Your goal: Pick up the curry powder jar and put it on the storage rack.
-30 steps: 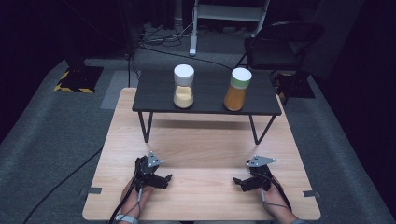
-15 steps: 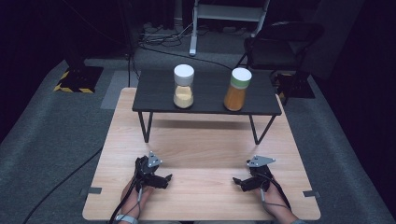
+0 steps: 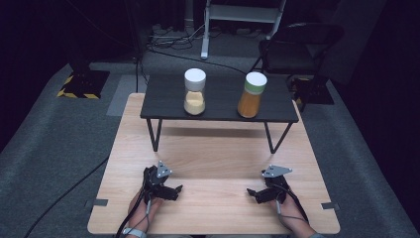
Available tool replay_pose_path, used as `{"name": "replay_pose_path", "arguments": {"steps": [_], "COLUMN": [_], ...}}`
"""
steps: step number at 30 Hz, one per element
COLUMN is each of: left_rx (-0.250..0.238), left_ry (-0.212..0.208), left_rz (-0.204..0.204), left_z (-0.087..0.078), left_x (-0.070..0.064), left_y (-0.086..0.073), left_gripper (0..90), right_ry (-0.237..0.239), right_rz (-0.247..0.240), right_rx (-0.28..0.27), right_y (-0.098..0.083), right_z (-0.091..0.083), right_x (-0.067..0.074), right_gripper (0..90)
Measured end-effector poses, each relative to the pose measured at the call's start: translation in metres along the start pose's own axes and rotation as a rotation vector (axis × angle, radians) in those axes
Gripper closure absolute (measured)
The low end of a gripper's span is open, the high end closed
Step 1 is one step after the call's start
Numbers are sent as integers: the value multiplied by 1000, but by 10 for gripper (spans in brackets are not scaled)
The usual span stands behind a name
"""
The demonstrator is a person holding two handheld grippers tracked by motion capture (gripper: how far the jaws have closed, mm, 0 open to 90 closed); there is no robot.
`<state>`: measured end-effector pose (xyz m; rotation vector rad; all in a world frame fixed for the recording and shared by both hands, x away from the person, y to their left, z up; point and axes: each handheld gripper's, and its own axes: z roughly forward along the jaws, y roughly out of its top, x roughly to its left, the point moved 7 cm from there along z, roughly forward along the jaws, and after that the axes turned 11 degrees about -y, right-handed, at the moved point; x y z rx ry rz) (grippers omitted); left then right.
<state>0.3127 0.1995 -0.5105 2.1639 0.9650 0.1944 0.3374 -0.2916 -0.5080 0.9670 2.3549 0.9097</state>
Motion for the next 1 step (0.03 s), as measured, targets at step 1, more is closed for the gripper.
{"name": "replay_pose_path", "arguments": {"steps": [1], "left_rx": [0], "left_ry": [-1], "left_rz": [0], "left_z": [0], "left_x": [0], "left_y": [0], "left_gripper": [2], "right_ry": [0], "right_rz": [0], "right_rx": [0], "right_y": [0], "right_z": [0], "right_x": [0], "right_gripper": [0]}}
